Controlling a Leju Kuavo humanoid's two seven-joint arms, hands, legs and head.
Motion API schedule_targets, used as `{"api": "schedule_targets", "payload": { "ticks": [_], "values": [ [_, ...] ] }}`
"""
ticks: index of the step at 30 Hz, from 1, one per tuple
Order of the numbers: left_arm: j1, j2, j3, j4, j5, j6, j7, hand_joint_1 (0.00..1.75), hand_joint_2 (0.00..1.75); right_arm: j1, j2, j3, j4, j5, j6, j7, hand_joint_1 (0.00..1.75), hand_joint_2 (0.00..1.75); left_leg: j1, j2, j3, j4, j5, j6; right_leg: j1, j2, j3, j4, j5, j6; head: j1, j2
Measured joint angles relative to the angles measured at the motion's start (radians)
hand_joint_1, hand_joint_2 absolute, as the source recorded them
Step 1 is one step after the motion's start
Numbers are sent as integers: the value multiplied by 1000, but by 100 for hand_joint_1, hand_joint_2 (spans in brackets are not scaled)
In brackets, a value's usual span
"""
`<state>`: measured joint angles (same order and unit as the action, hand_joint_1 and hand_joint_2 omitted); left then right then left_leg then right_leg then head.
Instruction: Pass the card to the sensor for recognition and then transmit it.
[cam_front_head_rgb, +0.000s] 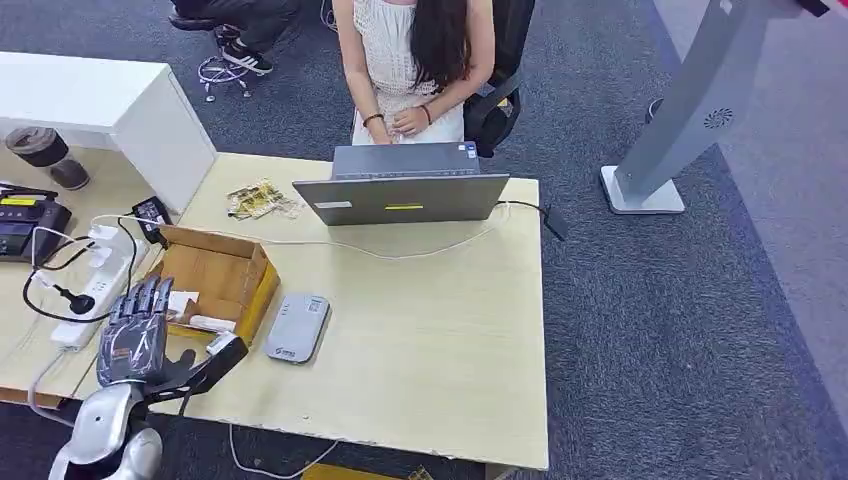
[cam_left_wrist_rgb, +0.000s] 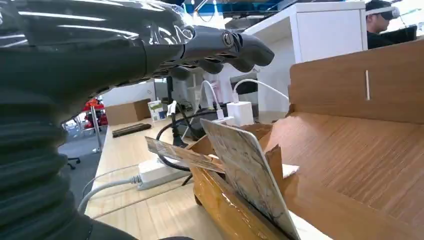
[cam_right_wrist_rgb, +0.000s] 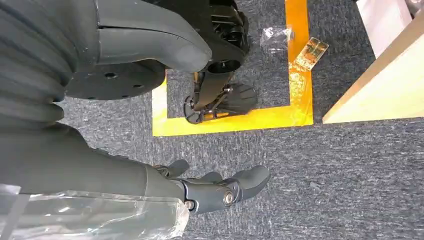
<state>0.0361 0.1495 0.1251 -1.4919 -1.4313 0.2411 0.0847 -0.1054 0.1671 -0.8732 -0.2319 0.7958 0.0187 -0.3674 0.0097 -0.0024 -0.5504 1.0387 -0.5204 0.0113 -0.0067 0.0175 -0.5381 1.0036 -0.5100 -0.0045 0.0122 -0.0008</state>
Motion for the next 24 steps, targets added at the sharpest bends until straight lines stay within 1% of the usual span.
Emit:
{"api": "schedule_targets", "payload": {
  "ticks": [2, 5, 9, 12, 24],
  "values": [
    [-16, 0, 1, 24, -8, 5, -3, 0, 175, -2, 0, 0, 0, 0, 0, 0, 0, 175, 0, 0, 0, 0, 0, 0, 0, 0, 0, 0, 0, 0, 0, 0],
    [-30, -8, 1, 35, -32, 1, -10, 0, 175, -9, 0, 0, 0, -2, -1, -2, 0, 175, 0, 0, 0, 0, 0, 0, 0, 0, 0, 0, 0, 0, 0, 0],
    [-36, -24, -14, 33, -56, -22, 0, 0, 175, -12, 0, 0, 0, -11, 0, -6, 0, 175, 0, 0, 0, 0, 0, 0, 0, 0, 0, 0, 0, 0, 0, 0],
    [-36, -30, -25, 25, -59, -27, 2, 0, 175, -12, 0, 0, -1, -21, 2, -15, 0, 175, 0, 0, 0, 0, 0, 0, 0, 0, 0, 0, 0, 0, 0, 0],
    [-38, -39, -65, 5, -67, -11, -11, 0, 175, -17, -2, 0, -7, -21, 13, -21, 0, 175, 0, 0, 0, 0, 0, 0, 0, 0, 0, 0, 0, 0, 0, 0]
  ]
}}
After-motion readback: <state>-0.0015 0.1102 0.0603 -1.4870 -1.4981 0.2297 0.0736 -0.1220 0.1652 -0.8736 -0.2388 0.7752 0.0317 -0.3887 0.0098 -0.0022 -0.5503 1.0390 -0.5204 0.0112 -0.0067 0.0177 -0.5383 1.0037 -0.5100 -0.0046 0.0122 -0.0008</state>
